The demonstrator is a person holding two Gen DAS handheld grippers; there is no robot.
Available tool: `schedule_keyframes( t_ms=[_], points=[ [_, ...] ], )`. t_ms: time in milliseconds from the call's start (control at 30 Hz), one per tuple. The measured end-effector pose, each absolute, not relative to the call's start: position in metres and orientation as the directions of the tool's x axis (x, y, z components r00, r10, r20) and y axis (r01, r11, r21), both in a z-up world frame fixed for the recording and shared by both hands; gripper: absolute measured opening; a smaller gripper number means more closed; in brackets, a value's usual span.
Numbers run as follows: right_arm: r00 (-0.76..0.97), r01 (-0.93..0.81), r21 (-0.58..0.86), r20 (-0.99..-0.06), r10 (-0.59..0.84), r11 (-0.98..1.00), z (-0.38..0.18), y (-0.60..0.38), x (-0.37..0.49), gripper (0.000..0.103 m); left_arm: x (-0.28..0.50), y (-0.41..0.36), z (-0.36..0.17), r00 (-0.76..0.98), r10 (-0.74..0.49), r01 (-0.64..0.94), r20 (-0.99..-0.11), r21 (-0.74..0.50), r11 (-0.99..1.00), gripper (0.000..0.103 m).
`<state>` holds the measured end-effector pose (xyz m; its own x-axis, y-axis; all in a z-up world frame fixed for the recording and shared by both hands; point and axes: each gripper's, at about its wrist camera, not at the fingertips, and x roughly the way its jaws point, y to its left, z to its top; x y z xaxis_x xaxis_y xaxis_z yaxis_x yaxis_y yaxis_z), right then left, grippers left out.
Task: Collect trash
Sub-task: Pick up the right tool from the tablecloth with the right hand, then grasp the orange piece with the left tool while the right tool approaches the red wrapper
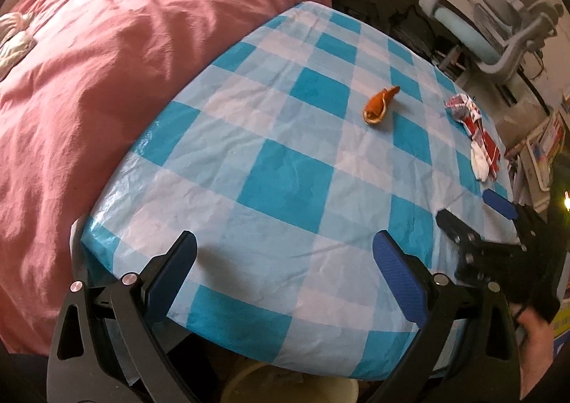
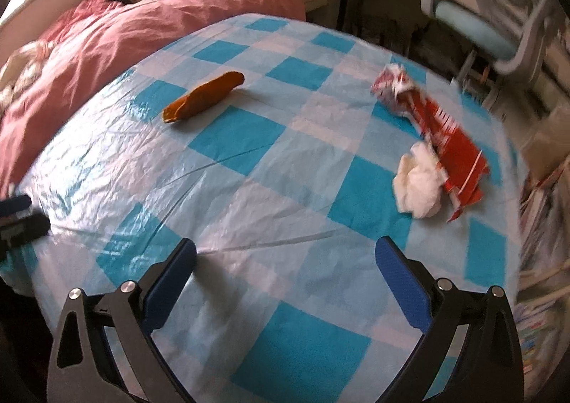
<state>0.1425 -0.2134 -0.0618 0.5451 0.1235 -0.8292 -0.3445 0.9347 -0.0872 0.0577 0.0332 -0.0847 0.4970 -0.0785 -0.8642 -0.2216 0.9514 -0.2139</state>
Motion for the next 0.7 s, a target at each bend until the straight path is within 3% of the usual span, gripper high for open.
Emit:
schedule_keyframes(
  t_ms=[233, 633, 700],
  points=[
    [0.606, -0.347, -0.100, -0.783, 0.142, 0.933, -0.046, -0.223, 0.133, 0.097, 0.074, 0.019, -0.083, 0.503, -0.040, -0.182, -0.864, -0.151, 0.972, 0.095],
    [0.649, -0.111, 0.036, -0.754, 0.100, 0.993, -0.031, -0.297, 0.155, 0.097, 0.178, -0.042, -0.067, 0.571, 0.046, 0.055, -0.819, 0.094, 0.994, 0.095],
    [0.653, -0.084, 0.050, -0.752, 0.093, 0.995, -0.032, -0.307, 0.162, 0.097, 0.191, -0.046, -0.069, 0.570, 0.045, 0.073, -0.821, 0.105, 0.992, 0.091]
  ],
)
